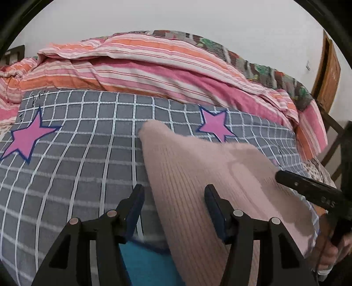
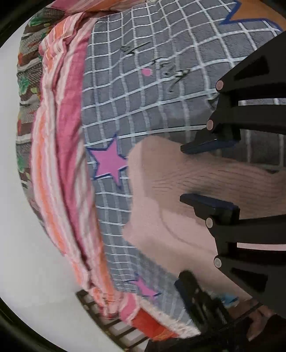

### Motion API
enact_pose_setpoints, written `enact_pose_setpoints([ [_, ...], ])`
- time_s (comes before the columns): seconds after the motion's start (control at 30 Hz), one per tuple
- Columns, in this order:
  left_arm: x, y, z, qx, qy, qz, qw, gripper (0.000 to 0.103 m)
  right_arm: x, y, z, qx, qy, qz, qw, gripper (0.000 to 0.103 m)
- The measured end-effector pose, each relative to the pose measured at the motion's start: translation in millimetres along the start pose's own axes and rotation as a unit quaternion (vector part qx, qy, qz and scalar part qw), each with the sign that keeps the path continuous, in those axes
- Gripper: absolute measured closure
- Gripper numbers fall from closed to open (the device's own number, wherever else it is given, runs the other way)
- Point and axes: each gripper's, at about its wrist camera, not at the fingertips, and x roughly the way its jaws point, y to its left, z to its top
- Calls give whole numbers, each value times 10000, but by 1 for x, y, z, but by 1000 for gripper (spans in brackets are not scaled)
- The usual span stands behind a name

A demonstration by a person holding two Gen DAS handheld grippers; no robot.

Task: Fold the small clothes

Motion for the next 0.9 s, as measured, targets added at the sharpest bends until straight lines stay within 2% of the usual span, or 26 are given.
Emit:
enact_pose_setpoints([
  [0.1, 22, 9, 16, -175, 158, 125, 9996, 48, 14, 7, 13, -225, 92, -126, 9996, 67],
  [0.2, 43, 20, 24, -249, 278, 310, 9988, 49, 37, 4, 6, -286, 322, -255, 9987, 67],
  [0.27, 54, 24, 28, -201, 308, 404, 9985, 49, 39, -3, -2, -193, 192, -179, 9995, 67],
  [0.47, 75, 29, 36, -199, 359, 611, 9973, 49, 43, -13, -2, -67, 206, 4, 9998, 66],
  [0.57, 69, 28, 34, -207, 392, 591, 9973, 49, 43, -15, -2, 3, 174, 61, 9998, 64],
  [0.73, 46, 15, 24, -113, 380, 103, 9992, 50, 42, -22, -4, 184, 143, 204, 9995, 60],
  [0.9, 32, -6, 10, 88, 337, 131, 9993, 50, 38, -21, -7, 164, 90, 145, 9997, 61],
])
